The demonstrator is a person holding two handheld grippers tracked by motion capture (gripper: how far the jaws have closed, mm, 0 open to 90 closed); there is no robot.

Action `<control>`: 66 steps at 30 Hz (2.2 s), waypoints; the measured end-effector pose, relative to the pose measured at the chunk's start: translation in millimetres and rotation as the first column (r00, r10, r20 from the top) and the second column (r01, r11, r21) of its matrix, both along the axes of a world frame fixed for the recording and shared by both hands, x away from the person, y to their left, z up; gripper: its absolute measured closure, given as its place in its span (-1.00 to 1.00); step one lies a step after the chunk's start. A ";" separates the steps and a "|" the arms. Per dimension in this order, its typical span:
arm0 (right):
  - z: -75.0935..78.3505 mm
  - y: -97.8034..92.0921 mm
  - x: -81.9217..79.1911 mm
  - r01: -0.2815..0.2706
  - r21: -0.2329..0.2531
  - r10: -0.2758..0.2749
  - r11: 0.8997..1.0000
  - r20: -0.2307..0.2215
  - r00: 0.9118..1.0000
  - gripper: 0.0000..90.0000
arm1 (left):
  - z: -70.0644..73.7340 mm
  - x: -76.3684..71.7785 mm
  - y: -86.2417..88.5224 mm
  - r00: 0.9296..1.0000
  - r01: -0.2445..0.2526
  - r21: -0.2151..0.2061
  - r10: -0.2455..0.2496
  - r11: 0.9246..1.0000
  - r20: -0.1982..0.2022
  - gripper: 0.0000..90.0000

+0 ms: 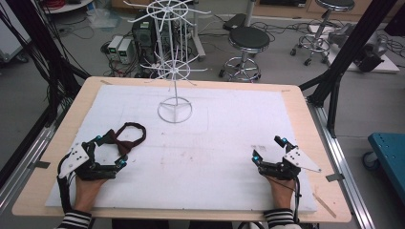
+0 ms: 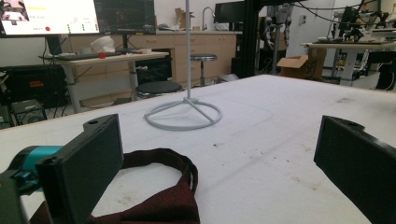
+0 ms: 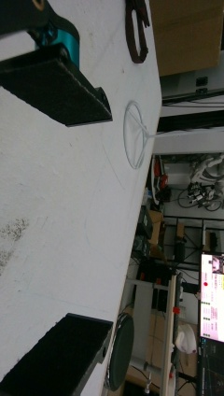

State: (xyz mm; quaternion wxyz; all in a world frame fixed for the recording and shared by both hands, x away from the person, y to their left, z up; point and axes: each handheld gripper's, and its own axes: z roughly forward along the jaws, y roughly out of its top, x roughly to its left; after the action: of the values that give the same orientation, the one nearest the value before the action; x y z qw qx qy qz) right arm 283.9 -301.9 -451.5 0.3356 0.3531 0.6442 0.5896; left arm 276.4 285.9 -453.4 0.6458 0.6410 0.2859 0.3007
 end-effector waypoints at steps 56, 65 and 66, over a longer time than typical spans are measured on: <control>0.0 -1.0 0.3 0.006 0.006 -0.006 1.000 0.007 1.000 -0.96 | 80.1 49.4 39.1 0.964 0.214 0.302 -0.151 0.929 -0.219 -0.96; 0.0 -1.1 0.4 0.005 0.006 -0.005 1.000 0.007 1.000 -0.96 | 82.6 65.8 37.4 0.947 0.269 0.420 -0.159 0.867 -0.280 -0.96; 0.0 -0.9 0.1 0.005 0.009 -0.005 1.000 0.003 1.000 -0.96 | 82.6 65.8 37.4 0.947 0.269 0.420 -0.159 0.867 -0.280 -0.96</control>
State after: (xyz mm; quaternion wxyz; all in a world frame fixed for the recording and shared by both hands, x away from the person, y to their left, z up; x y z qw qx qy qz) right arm 283.9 -302.8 -451.6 0.3366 0.3552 0.6402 0.5922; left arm 342.1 323.4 -370.8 0.4693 0.8326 0.2093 0.2066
